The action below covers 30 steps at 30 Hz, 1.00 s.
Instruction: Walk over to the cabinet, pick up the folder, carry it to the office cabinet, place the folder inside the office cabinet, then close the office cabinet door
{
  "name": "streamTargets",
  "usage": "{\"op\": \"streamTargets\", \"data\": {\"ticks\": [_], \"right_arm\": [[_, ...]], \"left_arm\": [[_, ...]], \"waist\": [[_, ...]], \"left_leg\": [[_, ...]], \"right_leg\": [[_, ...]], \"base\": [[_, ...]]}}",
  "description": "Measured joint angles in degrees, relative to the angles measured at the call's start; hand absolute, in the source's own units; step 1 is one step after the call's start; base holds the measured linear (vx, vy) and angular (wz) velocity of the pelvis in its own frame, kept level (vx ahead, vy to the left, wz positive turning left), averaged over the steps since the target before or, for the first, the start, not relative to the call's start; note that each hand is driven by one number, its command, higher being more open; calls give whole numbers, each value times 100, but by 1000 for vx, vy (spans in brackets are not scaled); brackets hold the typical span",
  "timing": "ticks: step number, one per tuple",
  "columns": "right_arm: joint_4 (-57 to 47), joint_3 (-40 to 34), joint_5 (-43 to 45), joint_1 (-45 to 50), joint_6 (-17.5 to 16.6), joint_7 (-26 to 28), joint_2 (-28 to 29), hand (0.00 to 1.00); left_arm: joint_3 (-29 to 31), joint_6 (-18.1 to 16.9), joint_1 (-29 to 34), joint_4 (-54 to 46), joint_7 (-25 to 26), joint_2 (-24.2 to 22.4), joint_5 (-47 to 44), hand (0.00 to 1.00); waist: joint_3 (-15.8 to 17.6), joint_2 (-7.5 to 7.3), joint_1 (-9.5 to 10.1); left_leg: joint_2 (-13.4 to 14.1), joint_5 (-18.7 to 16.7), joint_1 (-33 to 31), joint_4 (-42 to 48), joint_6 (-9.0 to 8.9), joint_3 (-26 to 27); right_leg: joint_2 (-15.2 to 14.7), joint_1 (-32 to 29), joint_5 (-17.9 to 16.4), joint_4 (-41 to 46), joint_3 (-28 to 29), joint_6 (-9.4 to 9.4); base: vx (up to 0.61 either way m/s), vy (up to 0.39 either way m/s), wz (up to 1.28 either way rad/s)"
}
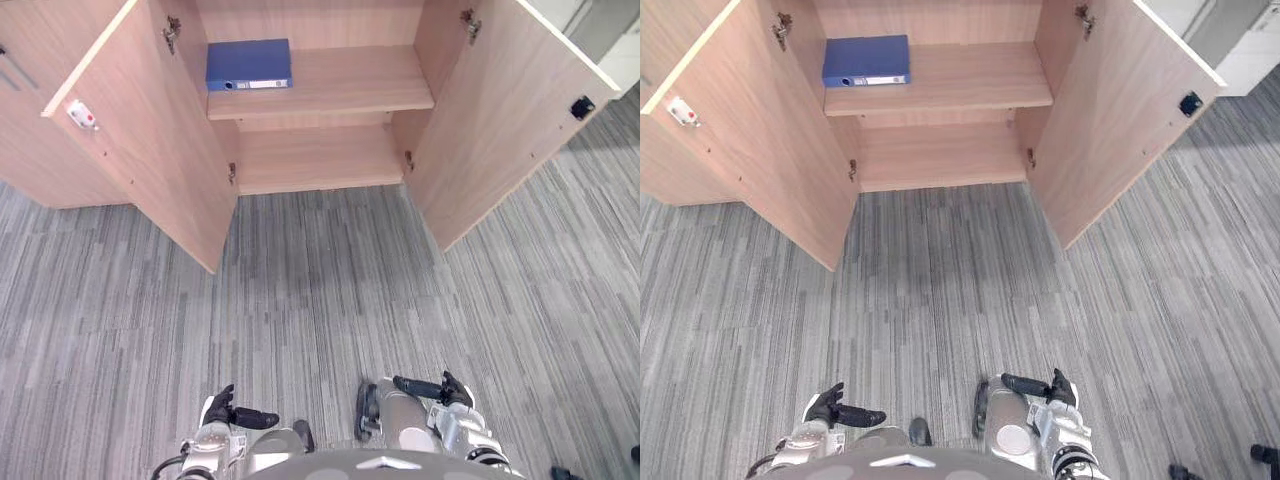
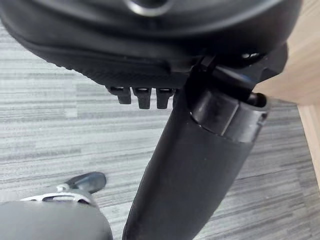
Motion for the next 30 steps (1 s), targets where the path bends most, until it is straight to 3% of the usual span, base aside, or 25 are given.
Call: {"op": "streamTargets", "data": {"ticks": [1, 2, 3, 4, 5, 6, 7, 9, 10, 12, 13, 14, 16, 19, 20, 21, 23, 25, 27, 28, 30], "right_arm": [[-27, 0, 1, -8, -1, 0, -6, 100], [-94, 12, -9, 10, -17, -25, 6, 100], [-65, 4, 16, 83, -14, -16, 29, 100], [-59, -14, 72, 66, -10, -18, 1, 100], [-70, -11, 92, 16, -3, -23, -34, 100], [-70, -17, 93, 16, -13, -30, -31, 100], [-70, -18, 97, 40, -3, -24, -2, 100], [-92, -23, 157, 87, 42, -53, 53, 100], [-153, 4, 155, 155, 44, -70, 68, 100], [-332, 1, 157, 249, 10, -80, 146, 100], [-382, 2, 156, 269, 0, -82, 182, 100], [-451, 0, 157, 271, 2, -83, 202, 100], [-461, -49, 158, 269, 22, -90, 259, 100], [-459, -95, 158, 278, 34, -142, 377, 100], [-434, -104, 160, 298, 39, -156, 384, 100], [-405, -111, 160, 315, 55, -166, 382, 100], [-416, -158, 159, 443, 84, -162, 478, 100], [-419, -241, 156, 503, 97, -163, 555, 100], [-467, -220, 148, 504, 98, -124, 556, 100], [-546, -215, 144, 503, 91, -95, 559, 100], [-614, -207, 141, 488, 83, -45, 578, 100]], "left_arm": [[-2, 5, -4, 11, -2, -9, 0, 100], [-4, 15, 57, 17, -40, 12, 2, 100], [4, 29, 82, 62, -66, 61, 3, 100], [16, 42, 48, 99, -57, 41, 2, 100], [56, 39, 0, 102, -57, -72, 6, 100], [97, 36, -18, 88, -86, -96, 10, 100], [306, 28, -57, 27, -80, -214, 2, 100], [600, 23, -51, -82, -80, -355, -3, 100], [768, -6, -49, -195, -65, -452, -28, 100], [878, -44, -77, -432, -106, -592, -60, 100], [878, -78, -104, -496, -114, -605, -61, 100], [879, -87, -140, -563, -65, -634, -60, 100], [885, -103, -184, -574, 0, -706, -53, 100], [886, -73, -253, -578, -15, -727, -52, 100], [883, -75, -256, -563, -13, -737, -50, 100], [883, -69, -247, -533, -14, -737, -49, 100], [884, -36, -241, -494, -7, -644, -40, 100], [876, -23, -243, -442, -20, -574, -41, 100], [836, -13, -201, -402, -16, -559, -40, 100], [744, -11, -204, -343, -19, -534, -41, 100], [678, 8, -202, -275, -21, -495, -42, 100]], "waist": [[9, 26, -18], [7, 21, -78], [-44, -79, -115], [-47, -45, -127], [-62, 80, -95], [-65, 71, -89], [-56, 97, -87], [-41, 86, -105], [-31, 116, -62], [-29, 84, 49], [-57, 35, 86], [-73, 62, 131], [-89, 92, 200], [-86, 67, 238], [-119, 62, 256], [-178, 51, 315], [-360, -173, 324], [-444, -310, 373], [-462, -337, 385], [-460, -329, 339], [-483, -366, 301]], "left_leg": [[50, -10, 30, -31, -37, -22], [131, -16, 136, -112, -180, -100], [161, -104, 308, -131, -382, -207], [240, -139, 389, -122, -447, -225], [385, -1, 297, 43, -707, -201], [392, 93, 203, 224, -819, -201], [482, 308, -92, 1080, -939, -199], [722, 529, -636, 2690, -834, -185], [1016, 382, -1031, 3894, -776, -14], [1327, 86, -1526, 4787, -705, 337], [1384, 6, -1781, 4872, -582, 489], [1411, -112, -2123, 4778, -491, 647], [1333, -208, -2419, 4161, -470, 918], [906, -79, -2638, 2613, -471, 829], [715, 198, -2639, 1993, -371, 719], [594, 813, -2527, 1792, -69, 684], [397, 602, -2406, 1834, 22, 881], [317, 332, -2109, 1915, 74, 1086], [237, 104, -1670, 1788, 157, 1193], [186, -61, -1440, 1747, 167, 1196], [122, -224, -1076, 1621, 144, 1175]], "right_leg": [[50, -36, 78, -150, -7, -24], [169, -51, 557, -883, 26, -25], [175, -11, 1428, -1105, 143, -205], [216, 7, 1469, -970, 103, -401], [276, -23, 1305, -801, 7, -494], [258, 6, 1197, -790, -14, -530], [254, 291, 1044, -923, -72, -619], [262, 826, 917, -1218, -108, -641], [344, 1258, 856, -1404, -130, -694], [401, 1720, 715, -1577, -105, -731], [404, 1856, 610, -1661, -75, -725], [431, 2007, 533, -1760, -23, -710], [426, 2255, 508, -1928, 106, -660], [293, 2559, 380, -2119, 375, -465], [221, 2613, 280, -2128, 498, -330], [143, 2694, 169, -2120, 699, -175], [-139, 2665, 86, -1965, 763, -45], [-326, 2540, -5, -1267, 802, 101], [-469, 2043, 67, 260, 863, 258], [-594, 1535, 134, 1403, 913, 461], [-674, 914, 19, 2427, 853, 303]], "base": [[407, -184, 50], [459, -236, 60], [496, -262, 64], [553, -284, 43], [454, -231, 20], [550, -288, 22], [418, -235, 23], [511, -269, 23], [558, -276, 9], [384, -166, -11], [284, -88, -22], [373, -51, -32], [298, 26, -31], [281, 133, -46], [423, 263, -70], [392, 243, -69], [473, 262, -44], [432, 242, -42], [343, 232, -40], [348, 218, -6], [393, 135, 7]]}}
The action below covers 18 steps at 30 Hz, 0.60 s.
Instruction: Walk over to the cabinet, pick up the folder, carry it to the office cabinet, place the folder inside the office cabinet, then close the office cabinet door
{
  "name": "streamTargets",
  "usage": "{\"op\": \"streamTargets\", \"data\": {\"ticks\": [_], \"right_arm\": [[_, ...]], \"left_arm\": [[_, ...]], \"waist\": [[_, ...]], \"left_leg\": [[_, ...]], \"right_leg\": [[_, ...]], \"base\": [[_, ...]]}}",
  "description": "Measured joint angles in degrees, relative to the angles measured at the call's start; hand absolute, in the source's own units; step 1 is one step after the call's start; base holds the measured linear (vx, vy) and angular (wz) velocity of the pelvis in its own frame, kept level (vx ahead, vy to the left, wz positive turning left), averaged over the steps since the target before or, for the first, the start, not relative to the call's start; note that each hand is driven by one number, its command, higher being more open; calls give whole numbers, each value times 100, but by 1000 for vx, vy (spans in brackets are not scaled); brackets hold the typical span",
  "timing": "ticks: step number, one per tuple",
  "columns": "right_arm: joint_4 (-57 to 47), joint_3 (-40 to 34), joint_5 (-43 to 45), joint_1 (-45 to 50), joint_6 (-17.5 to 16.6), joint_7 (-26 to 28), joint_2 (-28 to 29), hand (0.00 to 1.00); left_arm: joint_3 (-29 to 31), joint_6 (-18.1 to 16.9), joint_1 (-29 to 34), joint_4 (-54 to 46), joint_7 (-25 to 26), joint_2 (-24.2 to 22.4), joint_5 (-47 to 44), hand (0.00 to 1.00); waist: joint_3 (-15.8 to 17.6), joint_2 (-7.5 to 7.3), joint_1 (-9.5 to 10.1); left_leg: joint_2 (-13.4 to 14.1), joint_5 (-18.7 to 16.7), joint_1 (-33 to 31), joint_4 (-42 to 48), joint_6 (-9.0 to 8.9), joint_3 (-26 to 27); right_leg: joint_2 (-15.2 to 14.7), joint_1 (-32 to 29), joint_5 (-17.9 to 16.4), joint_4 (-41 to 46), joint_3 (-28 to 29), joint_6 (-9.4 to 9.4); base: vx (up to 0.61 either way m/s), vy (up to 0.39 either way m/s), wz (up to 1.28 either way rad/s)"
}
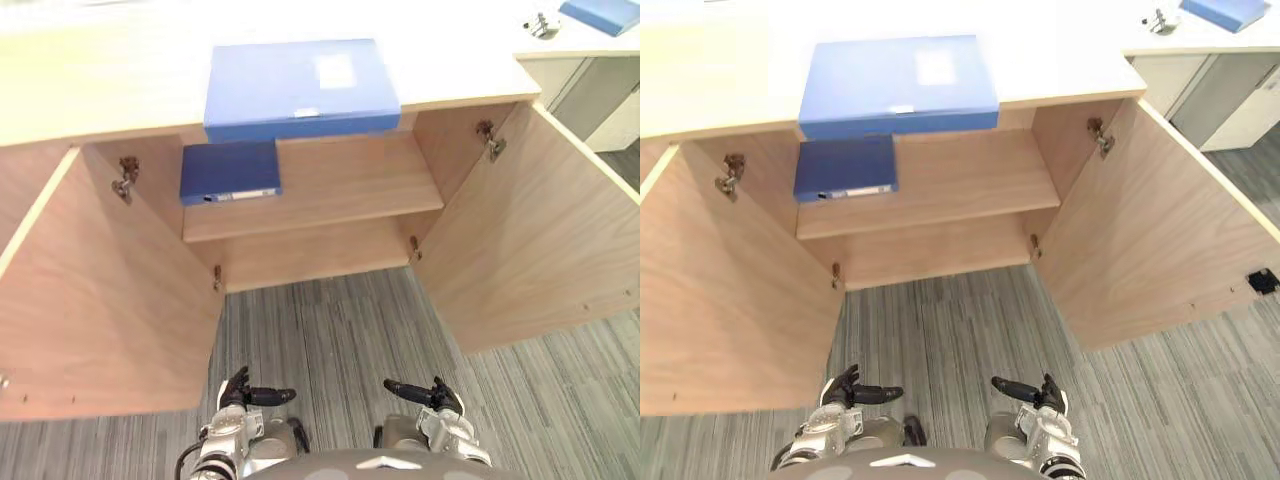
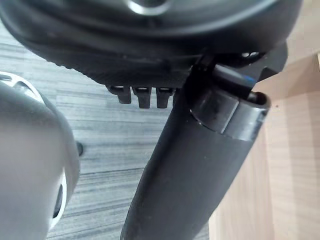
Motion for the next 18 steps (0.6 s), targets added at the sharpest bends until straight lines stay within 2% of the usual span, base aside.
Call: {"op": "streamTargets", "data": {"ticks": [2, 3, 4, 6, 7, 8, 9, 12, 13, 14, 15, 16, 18], "right_arm": [[-34, 2, -1, -3, -54, 10, -3, 100], [-49, 1, 0, -5, -74, 21, -32, 100], [-70, 1, 1, -13, -77, 26, -64, 100], [-71, 2, 0, -50, -77, 28, -143, 100], [-19, 2, 3, 6, -70, 28, -137, 100], [44, -18, -6, -12, -61, 41, -212, 100], [157, -37, -29, -61, -63, 11, -380, 100], [305, -38, -49, -59, 22, 21, -401, 100], [307, -21, -45, 14, 57, 6, -388, 100], [305, -9, -39, 45, 58, -6, -382, 100], [310, -9, -38, 38, 58, -6, -377, 100], [303, -10, -33, 20, 41, -3, -360, 100], [261, -10, 10, -4, 40, 11, -318, 100]], "left_arm": [[9, 51, 45, 11, 10, -3, -1, 100], [9, 52, 53, 35, 10, -20, -1, 100], [9, 58, 53, 73, 11, -41, -1, 100], [-2, 65, 44, 170, 5, -84, 1, 100], [5, 74, 59, 206, -25, -66, 14, 100], [29, 77, -3, 282, -35, -107, 22, 100], [116, 74, -24, 265, -72, -285, 56, 100], [204, 67, -78, 248, -94, -414, 102, 100], [211, 62, -96, 198, -112, -469, 102, 100], [233, 42, -94, 61, -111, -542, 98, 100], [237, 34, -94, 9, -108, -572, 95, 100], [214, 16, -91, -58, -119, -619, 94, 100], [220, 29, -94, -77, -133, -619, 94, 100]], "waist": [[0, 19, -8], [-15, 68, -40], [-17, 119, -79], [-52, 213, -153], [-107, 100, -168], [-62, 234, -173], [-92, 416, -121], [-68, 425, -178], [-32, 389, -191], [-15, 369, -164], [-19, 376, -137], [-36, 356, -133], [-60, 379, -130]], "left_leg": [[9, -18, 400, -288, -25, -19], [66, -12, 637, -464, -35, -46], [129, -8, 773, -562, -41, -90], [253, 49, 953, -780, -141, -200], [170, 95, 1077, -935, -349, -366], [274, 89, 1153, -1016, -441, -456], [415, 291, 1195, -1104, -599, -483], [581, 615, 1223, -699, -752, -501], [826, 613, 969, 204, -827, -511], [1116, 456, 546, 1322, -862, -455], [1199, 366, 386, 1650, -846, -379], [1262, 247, 115, 1893, -731, -214], [1248, 181, -162, 1658, -612, -1]], "right_leg": [[65, -357, -241, 3, -211, -199], [175, -540, -344, -311, -369, -314], [280, -665, -369, -685, -473, -360], [539, -918, -185, -1803, -499, -372], [581, -851, 924, -2785, -441, -574], [648, -789, 833, -2699, -559, -707], [726, -737, 664, -2605, -661, -800], [684, -336, 369, -2595, -931, -924], [685, 108, 281, -2874, -1086, -914], [726, 475, 239, -3148, -1170, -921], [740, 588, 237, -3227, -1204, -924], [748, 744, 236, -3363, -1242, -924], [750, 881, 250, -3539, -1223, -901]], "base": [[386, -23, 9], [494, -108, 17], [504, -165, 29], [443, -195, 41], [398, -182, 46], [557, -267, 48], [443, -228, 32], [366, -250, 49], [266, -228, 73], [241, -202, 60], [169, -144, 33], [116, -62, 6], [89, 6, -6]]}}
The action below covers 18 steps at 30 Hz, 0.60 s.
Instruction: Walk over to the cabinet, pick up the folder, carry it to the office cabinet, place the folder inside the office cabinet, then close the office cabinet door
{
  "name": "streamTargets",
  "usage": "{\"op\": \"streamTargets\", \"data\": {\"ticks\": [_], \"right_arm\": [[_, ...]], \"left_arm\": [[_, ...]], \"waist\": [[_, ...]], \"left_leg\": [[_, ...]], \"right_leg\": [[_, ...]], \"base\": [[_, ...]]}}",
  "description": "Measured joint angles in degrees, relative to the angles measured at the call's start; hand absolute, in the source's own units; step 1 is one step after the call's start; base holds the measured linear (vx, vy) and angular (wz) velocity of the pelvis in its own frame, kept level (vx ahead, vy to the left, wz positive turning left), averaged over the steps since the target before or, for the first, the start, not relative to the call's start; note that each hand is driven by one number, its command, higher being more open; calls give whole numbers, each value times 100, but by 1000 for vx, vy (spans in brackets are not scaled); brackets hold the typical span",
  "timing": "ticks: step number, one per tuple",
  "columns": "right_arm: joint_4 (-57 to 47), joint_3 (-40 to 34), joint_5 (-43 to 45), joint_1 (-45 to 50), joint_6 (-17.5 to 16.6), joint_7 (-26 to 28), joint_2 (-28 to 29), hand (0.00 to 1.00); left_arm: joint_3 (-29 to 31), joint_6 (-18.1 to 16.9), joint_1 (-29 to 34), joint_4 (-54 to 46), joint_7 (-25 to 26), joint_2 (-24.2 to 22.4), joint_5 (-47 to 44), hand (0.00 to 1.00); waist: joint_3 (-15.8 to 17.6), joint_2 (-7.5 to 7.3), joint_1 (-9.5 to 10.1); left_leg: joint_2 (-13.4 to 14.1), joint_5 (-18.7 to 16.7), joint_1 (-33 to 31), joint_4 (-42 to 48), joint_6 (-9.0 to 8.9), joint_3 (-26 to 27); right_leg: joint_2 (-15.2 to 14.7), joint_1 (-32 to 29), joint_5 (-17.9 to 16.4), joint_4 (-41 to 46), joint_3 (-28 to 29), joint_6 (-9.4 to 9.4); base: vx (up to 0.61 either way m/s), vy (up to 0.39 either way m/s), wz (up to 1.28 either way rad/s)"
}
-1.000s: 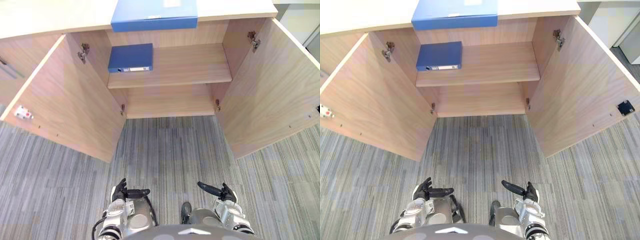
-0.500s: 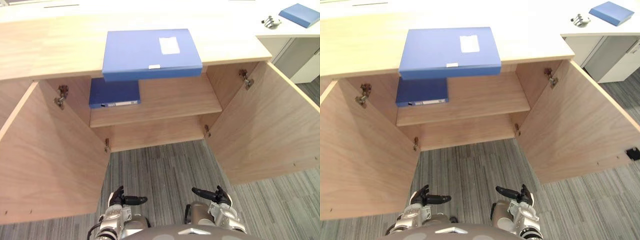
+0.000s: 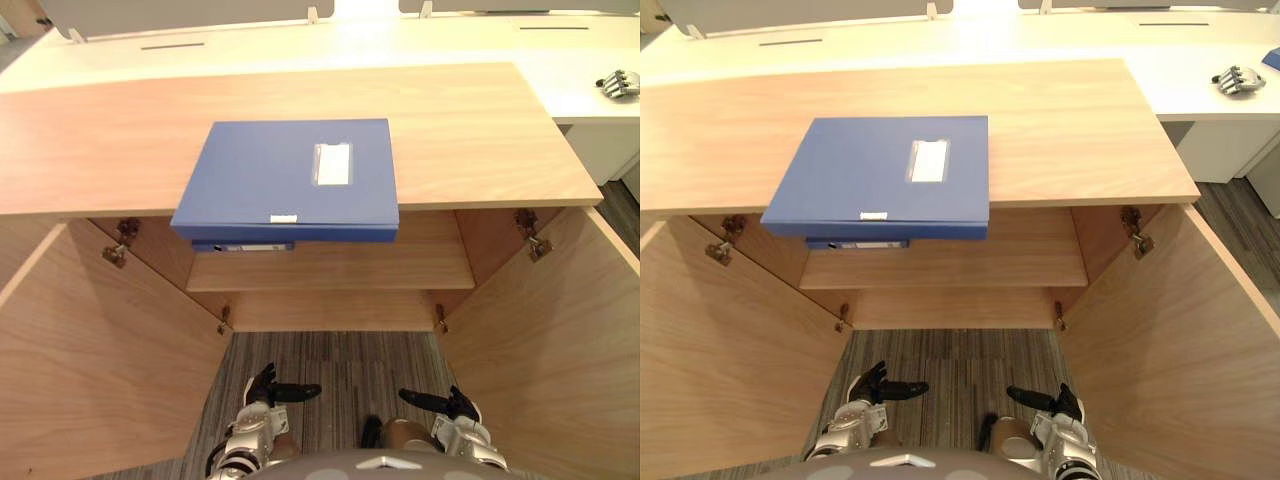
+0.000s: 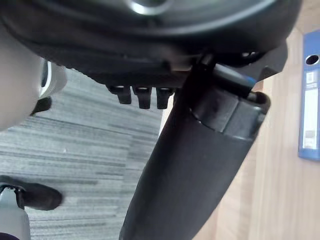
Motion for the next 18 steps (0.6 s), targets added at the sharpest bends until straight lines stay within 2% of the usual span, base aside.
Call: {"op": "streamTargets", "data": {"ticks": [3, 5, 6, 9, 13, 18], "right_arm": [[2, -8, 1, -10, 13, -18, 11, 100], [16, -19, 0, 7, 15, -62, 7, 100], [35, -17, 1, 42, 22, -60, 53, 100], [53, -23, -2, 99, 25, -49, 126, 100], [63, -32, -6, 146, 22, -34, 100, 100], [264, -37, -7, 123, 14, -3, 27, 100]], "left_arm": [[18, 12, -16, -7, 34, 1, 2, 100], [12, 15, -22, 35, 20, 1, -1, 100], [13, 23, -20, 68, 48, 36, 0, 100], [12, 56, 20, 83, 33, 91, 3, 100], [-3, 55, 99, 141, 29, 93, 6, 100], [-131, 54, 155, 143, 31, 177, 6, 100]], "waist": [[-22, 14, 30], [-51, 60, 35], [-135, -111, 28], [-207, -218, 18], [-289, -137, 7], [-329, -76, 17]], "left_leg": [[-146, 24, -194, -1002, 18, -2], [-352, 571, -90, -1885, 62, -128], [-531, 673, 54, -2079, 102, -97], [-750, 683, 286, -2384, 117, -5], [-980, 791, 679, -2851, 154, 45], [-1074, 1055, 909, -3411, 154, 15]], "right_leg": [[-31, 92, 29, -96, 159, 116], [-46, 164, 32, -112, 306, 296], [-124, 195, 101, -244, 412, 453], [-255, 421, 239, -621, 470, 608], [-344, 750, 349, -959, 502, 710], [-250, 834, 450, -1133, 499, 649]], "base": [[141, 154, -24], [169, 210, -31], [152, 180, -26], [114, 177, -10], [46, 115, -4], [-1, 0, 1]]}}
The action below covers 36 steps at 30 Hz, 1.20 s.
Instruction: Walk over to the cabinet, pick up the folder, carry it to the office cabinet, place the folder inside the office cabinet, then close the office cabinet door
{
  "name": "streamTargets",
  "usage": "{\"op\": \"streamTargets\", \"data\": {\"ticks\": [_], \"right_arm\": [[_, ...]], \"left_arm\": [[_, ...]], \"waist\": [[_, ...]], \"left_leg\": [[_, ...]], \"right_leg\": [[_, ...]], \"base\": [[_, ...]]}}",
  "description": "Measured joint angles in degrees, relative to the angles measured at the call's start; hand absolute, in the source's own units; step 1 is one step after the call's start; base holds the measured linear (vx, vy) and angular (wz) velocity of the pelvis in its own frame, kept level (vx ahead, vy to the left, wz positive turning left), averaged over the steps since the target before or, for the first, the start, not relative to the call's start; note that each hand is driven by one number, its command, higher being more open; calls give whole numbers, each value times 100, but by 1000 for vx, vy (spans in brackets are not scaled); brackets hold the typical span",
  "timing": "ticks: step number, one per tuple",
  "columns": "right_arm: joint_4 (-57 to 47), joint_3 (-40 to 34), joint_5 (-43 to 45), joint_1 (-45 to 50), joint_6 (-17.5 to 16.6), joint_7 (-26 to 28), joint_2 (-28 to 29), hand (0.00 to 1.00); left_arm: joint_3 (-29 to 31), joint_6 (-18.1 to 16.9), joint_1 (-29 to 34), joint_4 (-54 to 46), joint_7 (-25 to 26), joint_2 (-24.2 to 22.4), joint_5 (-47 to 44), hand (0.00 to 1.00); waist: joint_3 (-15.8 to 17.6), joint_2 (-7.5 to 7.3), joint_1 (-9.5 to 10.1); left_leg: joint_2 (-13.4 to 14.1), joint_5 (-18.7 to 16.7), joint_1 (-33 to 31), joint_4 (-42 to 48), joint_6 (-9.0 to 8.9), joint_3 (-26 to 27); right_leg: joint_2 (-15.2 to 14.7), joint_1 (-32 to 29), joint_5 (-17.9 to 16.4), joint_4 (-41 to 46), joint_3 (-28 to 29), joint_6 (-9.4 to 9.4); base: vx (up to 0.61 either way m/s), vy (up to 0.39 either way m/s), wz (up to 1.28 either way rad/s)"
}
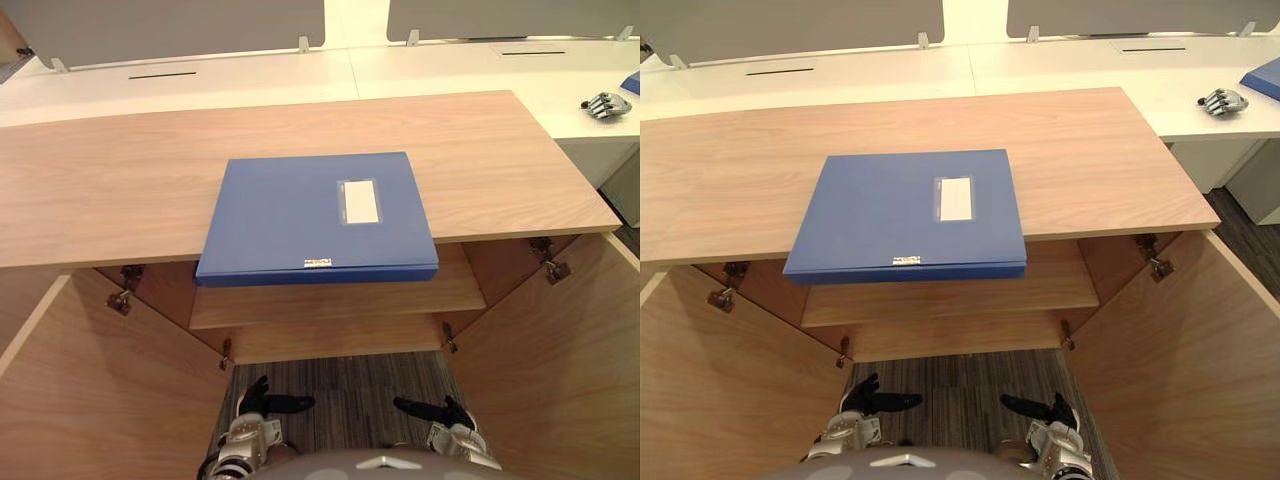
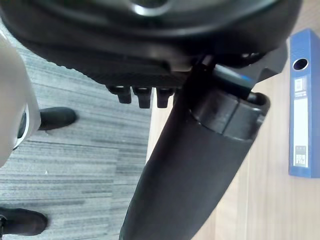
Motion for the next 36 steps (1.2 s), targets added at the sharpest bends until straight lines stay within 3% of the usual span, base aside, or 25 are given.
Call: {"op": "streamTargets", "data": {"ticks": [6, 13, 15, 23, 36], "right_arm": [[250, 13, -1, 11, 9, -17, -142, 100], [126, 320, -3, 62, -1, -150, -192, 100], [-39, 478, -3, 179, -11, -178, -196, 100], [-373, 631, -16, 406, -13, -179, -157, 100], [-292, 692, -225, 411, -11, -128, -169, 100]], "left_arm": [[-387, -4, 49, -47, 22, 121, -1, 100], [-656, -94, 1294, -2887, 411, 193, -109, 100], [-660, -206, 1657, -3775, 522, 249, -124, 100], [-938, -482, 2100, -5537, 661, 254, -283, 100], [-1082, -902, 2380, -7476, 545, 181, -454, 100]], "waist": [[-2, -2, -30], [14, -51, 20], [16, -49, 111], [24, -32, 274], [-78, -33, 310]], "left_leg": [[-51, 177, 182, -368, 79, -186], [-225, 397, 143, -612, 214, -486], [-257, 402, 177, -614, 222, -506], [-317, 443, 310, -618, 272, -695], [-257, 452, 321, -617, 239, -755]], "right_leg": [[62, 77, 49, -60, -13, -38], [-41, 43, 121, -85, -83, 15], [-79, 51, 122, -52, -81, 17], [-157, 268, 111, -45, -248, 29], [-100, 350, 88, -53, -263, 58]], "base": [[-47, -24, 2], [-86, 29, 17], [-74, 30, 3], [-35, 1, 11], [-6, -19, 3]]}}
